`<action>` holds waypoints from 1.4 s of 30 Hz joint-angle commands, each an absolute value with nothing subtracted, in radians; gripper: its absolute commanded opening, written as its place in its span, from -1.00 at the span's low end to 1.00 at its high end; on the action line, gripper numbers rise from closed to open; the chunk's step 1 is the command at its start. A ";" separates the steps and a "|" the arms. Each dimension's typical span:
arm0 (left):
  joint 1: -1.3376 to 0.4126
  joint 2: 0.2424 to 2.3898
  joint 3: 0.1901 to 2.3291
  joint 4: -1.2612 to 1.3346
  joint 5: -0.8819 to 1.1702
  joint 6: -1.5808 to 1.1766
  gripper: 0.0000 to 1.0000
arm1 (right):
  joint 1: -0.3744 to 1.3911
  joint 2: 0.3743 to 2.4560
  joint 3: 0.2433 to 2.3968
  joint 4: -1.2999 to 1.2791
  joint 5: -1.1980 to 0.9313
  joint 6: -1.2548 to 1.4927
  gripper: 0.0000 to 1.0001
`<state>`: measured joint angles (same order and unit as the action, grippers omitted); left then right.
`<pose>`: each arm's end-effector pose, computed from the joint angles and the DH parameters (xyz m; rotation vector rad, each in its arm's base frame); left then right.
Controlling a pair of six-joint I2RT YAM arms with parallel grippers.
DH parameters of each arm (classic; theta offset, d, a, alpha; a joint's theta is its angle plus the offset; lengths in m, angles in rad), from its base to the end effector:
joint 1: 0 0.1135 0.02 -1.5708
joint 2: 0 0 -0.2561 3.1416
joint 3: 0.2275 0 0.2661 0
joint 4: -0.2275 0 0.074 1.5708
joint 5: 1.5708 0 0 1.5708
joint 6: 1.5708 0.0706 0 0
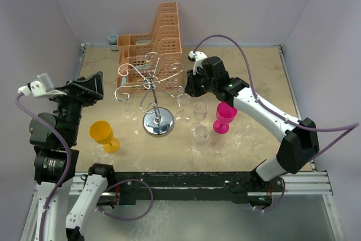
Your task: Place the wine glass upside down on the wine glass rack
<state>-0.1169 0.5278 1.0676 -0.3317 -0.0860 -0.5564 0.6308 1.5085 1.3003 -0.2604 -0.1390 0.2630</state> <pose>0.1313 -0.0093 0.4570 -0.3722 1.3305 -0.5060 0.3161 0.2429 0.3092 -0.4736 2.0537 0.6915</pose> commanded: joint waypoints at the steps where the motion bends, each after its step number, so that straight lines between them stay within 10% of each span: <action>1: -0.107 0.540 1.097 -0.333 -0.114 -0.534 0.43 | 0.640 1.522 1.322 -0.249 -0.083 0.284 -0.64; 10: -0.107 0.551 1.105 -0.354 -0.135 -0.535 0.41 | 0.639 1.516 1.328 -0.235 0.005 0.262 -1.00; 42: -0.107 0.760 1.243 -0.152 0.224 -0.799 0.41 | 0.639 0.658 0.915 0.287 0.600 0.575 -1.00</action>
